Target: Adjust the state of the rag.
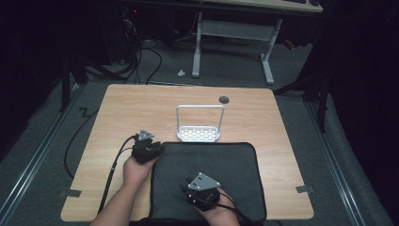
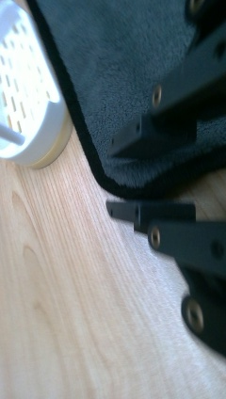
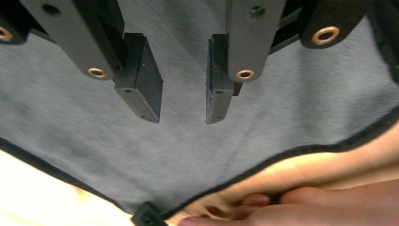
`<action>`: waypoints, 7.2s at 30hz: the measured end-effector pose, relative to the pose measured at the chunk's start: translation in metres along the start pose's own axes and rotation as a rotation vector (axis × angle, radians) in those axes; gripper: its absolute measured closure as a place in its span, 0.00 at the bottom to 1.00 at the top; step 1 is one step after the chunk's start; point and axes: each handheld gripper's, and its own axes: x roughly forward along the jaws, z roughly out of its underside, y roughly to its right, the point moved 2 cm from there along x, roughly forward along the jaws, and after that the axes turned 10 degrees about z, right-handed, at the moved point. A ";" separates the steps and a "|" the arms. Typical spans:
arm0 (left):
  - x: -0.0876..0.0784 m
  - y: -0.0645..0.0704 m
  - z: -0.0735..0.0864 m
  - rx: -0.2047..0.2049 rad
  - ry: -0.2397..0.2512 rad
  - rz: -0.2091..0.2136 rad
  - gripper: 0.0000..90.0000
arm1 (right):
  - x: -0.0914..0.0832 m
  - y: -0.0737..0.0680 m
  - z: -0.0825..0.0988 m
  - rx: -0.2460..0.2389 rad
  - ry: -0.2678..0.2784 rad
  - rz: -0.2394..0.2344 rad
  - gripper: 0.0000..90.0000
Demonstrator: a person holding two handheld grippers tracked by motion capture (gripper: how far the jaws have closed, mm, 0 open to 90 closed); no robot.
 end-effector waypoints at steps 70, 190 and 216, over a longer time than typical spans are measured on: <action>-0.092 -0.039 0.010 -0.115 0.128 -0.063 0.93 | 0.033 -0.123 -0.078 -0.119 0.143 -0.196 0.93; -0.022 0.123 0.067 0.183 -0.100 0.126 0.78 | -0.008 0.088 0.054 0.171 -0.112 0.156 0.96; -0.007 0.073 0.024 -0.004 -0.006 0.066 0.45 | -0.028 0.095 0.064 0.249 -0.055 0.160 0.86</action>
